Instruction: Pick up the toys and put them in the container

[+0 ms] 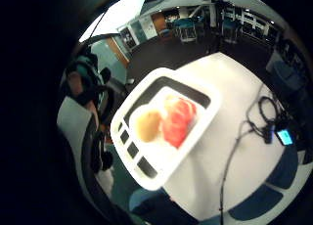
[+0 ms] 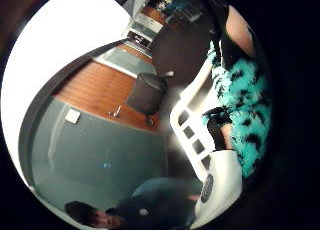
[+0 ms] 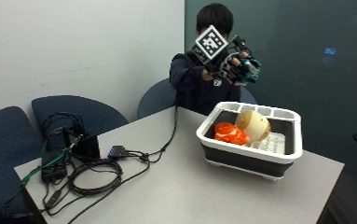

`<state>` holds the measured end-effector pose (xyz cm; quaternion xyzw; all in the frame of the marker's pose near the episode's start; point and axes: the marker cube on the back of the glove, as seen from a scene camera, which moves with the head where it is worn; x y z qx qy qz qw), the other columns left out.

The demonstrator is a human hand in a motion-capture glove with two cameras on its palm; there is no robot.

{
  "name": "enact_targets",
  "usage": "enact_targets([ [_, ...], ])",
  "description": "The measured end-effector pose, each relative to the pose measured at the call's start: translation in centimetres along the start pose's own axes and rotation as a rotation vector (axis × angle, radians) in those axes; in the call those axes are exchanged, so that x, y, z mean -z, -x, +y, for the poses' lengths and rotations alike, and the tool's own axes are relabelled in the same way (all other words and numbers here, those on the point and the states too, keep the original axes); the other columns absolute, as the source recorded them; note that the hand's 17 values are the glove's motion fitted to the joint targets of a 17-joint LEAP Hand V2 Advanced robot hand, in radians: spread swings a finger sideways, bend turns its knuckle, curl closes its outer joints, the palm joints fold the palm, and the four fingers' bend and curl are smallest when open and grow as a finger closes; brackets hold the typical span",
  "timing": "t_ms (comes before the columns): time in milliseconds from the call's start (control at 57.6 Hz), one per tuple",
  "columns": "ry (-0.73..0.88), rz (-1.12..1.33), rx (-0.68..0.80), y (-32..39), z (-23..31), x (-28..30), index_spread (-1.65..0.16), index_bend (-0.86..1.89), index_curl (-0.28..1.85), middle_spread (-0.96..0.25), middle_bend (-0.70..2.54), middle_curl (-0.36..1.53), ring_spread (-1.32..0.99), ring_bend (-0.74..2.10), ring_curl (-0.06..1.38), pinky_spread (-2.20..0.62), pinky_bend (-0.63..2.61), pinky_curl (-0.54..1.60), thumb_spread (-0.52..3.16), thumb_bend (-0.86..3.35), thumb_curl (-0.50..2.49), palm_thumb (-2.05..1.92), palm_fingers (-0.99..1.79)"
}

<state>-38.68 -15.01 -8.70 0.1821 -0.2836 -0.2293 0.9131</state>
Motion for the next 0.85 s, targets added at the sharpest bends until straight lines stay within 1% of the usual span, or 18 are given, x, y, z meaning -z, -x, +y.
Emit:
enact_targets([
  [87,0.007,-0.012,-0.003,-0.3,-2.3,-4.4,-0.37,0.51,0.54,-0.22,0.58,0.60,-0.39,1.45,0.77,-0.40,1.45,0.55,0.39,0.27,1.04,0.74,0.53],
  [156,0.118,0.018,-0.026,-1.4,-3.3,-7.4,-0.36,0.35,0.53,-0.19,0.47,0.58,-0.39,1.44,0.76,-0.40,1.55,0.58,0.43,0.24,1.05,0.69,0.35],
  [191,0.192,0.034,-0.066,-1.6,-3.0,-8.6,-0.35,0.29,0.51,-0.16,0.29,0.53,-0.36,1.41,0.73,-0.39,1.60,0.57,0.59,0.23,1.02,0.64,0.23],
  [208,0.223,0.039,-0.084,-1.6,-2.8,-9.0,-0.35,0.27,0.51,-0.14,0.20,0.50,-0.33,1.35,0.71,-0.37,1.56,0.55,0.67,0.20,0.99,0.59,0.05],
  [226,0.244,0.042,-0.098,-1.7,-2.6,-9.3,-0.34,0.32,0.53,-0.12,0.19,0.51,-0.31,1.26,0.71,-0.34,1.51,0.56,0.72,0.19,0.97,0.56,-0.13],
  [260,0.258,0.046,-0.105,-1.9,-2.2,-9.5,-0.35,0.35,0.53,-0.11,0.19,0.49,-0.23,0.99,0.65,-0.25,1.40,0.53,0.81,0.12,0.91,0.45,-0.39],
  [313,0.254,0.050,-0.096,-2.1,-1.7,-9.2,-0.36,0.37,0.50,-0.09,0.17,0.46,-0.17,0.71,0.56,-0.19,1.29,0.48,0.92,0.06,0.84,0.37,-0.42],
  [347,0.257,0.053,-0.094,-2.3,-1.3,-8.7,-0.35,0.35,0.49,-0.08,0.15,0.44,-0.13,0.60,0.51,-0.15,1.23,0.45,0.98,0.03,0.79,0.32,-0.39],
  [469,0.311,0.025,-0.074,-2.6,0.9,-6.2,-0.35,0.29,0.47,-0.09,0.17,0.42,-0.06,0.37,0.40,-0.08,1.05,0.37,1.13,-0.02,0.67,0.26,-0.24],
  [625,0.368,-0.046,-0.010,-3.5,4.5,-2.3,-0.34,0.23,0.46,-0.09,0.17,0.40,-0.02,0.30,0.37,-0.04,0.92,0.31,1.24,-0.01,0.57,0.24,-0.10],
  [851,0.408,-0.088,0.059,-5.5,13.5,1.0,-0.34,0.20,0.46,-0.10,0.19,0.38,-0.01,0.28,0.36,-0.02,0.86,0.27,1.30,-0.01,0.47,0.25,-0.03],
])
